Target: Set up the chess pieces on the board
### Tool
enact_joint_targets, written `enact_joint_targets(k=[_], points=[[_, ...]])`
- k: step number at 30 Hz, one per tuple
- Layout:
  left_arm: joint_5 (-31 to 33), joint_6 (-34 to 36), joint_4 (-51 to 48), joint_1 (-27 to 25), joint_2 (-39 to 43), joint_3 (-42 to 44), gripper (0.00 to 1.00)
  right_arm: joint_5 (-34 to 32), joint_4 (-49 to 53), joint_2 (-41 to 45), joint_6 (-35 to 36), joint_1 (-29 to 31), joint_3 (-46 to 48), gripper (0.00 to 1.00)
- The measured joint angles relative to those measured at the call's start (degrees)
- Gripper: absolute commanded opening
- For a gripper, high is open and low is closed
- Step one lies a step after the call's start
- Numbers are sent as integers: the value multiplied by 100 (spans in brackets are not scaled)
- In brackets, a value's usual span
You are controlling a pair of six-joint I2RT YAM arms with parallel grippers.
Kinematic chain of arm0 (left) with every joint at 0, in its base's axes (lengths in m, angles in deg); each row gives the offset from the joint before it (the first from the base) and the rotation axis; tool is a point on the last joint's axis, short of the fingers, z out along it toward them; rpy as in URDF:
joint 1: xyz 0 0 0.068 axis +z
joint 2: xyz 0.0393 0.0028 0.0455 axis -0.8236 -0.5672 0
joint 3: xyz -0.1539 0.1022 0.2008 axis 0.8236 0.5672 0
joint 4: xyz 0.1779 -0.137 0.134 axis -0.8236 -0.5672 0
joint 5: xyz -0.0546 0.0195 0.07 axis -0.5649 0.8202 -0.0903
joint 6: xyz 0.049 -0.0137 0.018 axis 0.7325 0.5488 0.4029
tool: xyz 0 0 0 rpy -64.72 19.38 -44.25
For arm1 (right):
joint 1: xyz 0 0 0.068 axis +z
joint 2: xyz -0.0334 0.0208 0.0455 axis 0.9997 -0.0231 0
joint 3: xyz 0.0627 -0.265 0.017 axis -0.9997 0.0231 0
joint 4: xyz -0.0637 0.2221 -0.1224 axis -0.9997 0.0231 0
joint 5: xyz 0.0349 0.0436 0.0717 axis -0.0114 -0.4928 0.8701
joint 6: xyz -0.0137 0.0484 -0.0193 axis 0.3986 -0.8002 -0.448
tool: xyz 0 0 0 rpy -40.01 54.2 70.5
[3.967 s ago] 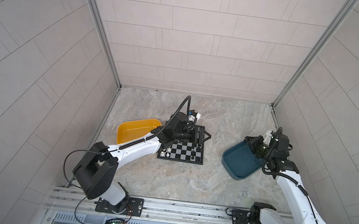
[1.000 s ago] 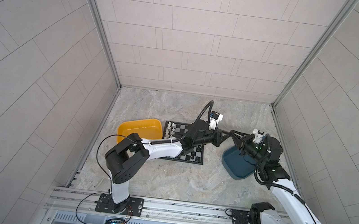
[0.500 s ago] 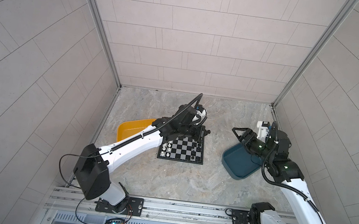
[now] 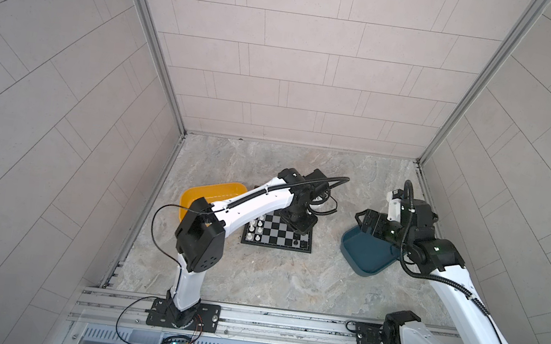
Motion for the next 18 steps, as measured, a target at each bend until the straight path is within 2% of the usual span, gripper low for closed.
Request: enact_joint_targets(k=[8, 18], points=[[162, 83, -136, -85, -879, -560, 0, -28, 37, 380, 118, 7, 267, 99], [358, 83, -232, -166, -1493, -898, 0, -11, 92, 540, 153, 9, 448, 99]])
